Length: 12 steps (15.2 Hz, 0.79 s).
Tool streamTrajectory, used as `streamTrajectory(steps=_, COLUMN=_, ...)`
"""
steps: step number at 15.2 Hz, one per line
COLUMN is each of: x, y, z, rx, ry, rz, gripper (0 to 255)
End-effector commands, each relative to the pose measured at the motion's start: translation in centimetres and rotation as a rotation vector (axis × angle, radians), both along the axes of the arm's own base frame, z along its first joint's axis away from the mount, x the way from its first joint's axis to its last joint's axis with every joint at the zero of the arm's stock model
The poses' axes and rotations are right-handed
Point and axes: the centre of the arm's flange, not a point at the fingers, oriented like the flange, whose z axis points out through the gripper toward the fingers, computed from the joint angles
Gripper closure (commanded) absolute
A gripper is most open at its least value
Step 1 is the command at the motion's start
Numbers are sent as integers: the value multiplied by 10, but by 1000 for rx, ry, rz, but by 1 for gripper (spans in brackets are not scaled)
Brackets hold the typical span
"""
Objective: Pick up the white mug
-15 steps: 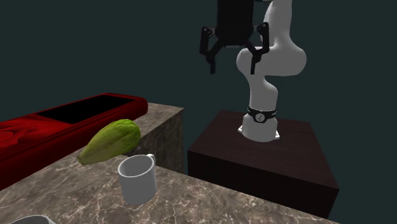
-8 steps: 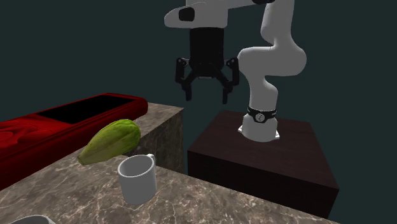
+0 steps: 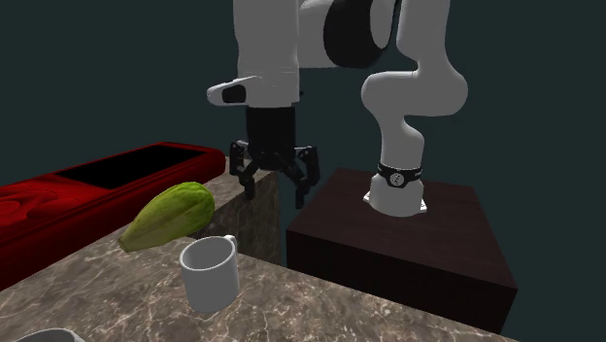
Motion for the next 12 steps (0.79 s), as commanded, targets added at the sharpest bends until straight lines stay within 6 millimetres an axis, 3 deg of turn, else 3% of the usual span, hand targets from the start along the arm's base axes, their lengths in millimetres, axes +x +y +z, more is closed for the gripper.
streamTrajectory(steps=1, x=12, y=-13, z=-18, rx=-4, ry=-1, rz=1, gripper=0)
streamTrajectory(steps=9, x=47, y=-71, z=-98, rx=-14, ry=3, rz=3, gripper=0)
streamTrajectory(steps=12, x=49, y=-74, z=-112, rx=-14, ry=3, rz=3, gripper=0)
